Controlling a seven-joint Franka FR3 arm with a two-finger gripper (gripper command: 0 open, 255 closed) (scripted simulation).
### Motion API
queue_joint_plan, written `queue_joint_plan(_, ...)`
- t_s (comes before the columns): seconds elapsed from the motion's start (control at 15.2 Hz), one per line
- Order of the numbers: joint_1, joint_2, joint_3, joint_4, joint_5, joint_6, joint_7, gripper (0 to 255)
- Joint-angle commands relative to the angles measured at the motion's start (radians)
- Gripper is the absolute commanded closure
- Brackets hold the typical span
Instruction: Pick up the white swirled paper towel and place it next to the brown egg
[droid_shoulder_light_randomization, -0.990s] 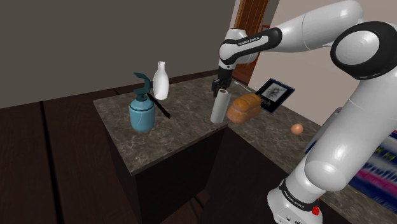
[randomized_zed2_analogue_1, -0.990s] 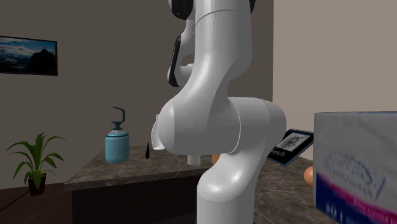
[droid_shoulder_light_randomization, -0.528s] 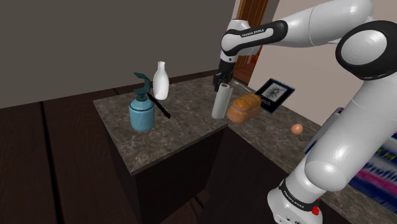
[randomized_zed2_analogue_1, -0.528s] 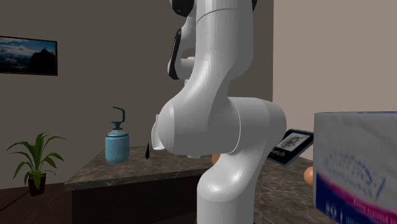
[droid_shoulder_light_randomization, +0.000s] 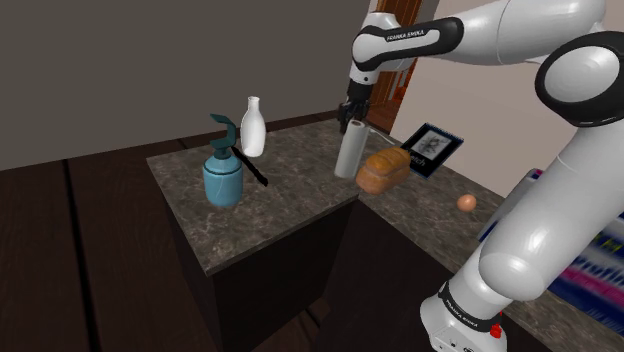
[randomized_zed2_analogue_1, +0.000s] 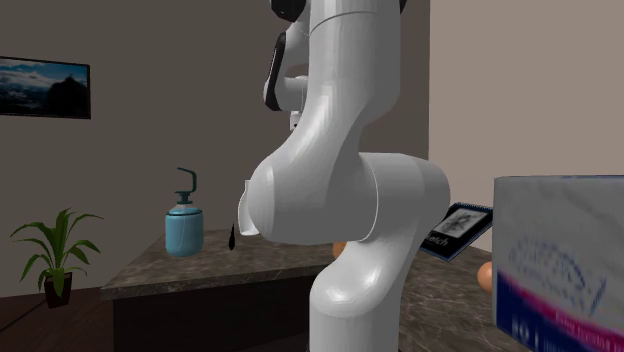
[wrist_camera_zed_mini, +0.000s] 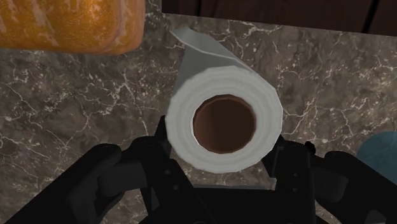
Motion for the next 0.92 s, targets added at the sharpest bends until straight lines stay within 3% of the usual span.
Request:
queue_joint_plan(0.0, 0.000, -0.004, 0.000, 0.020, -0.001, -0.025, 0.001, 255)
queue_joint_plan(0.86, 0.000, -0.009, 0.000, 0.190, -0.003, -0.199, 0.005, 255)
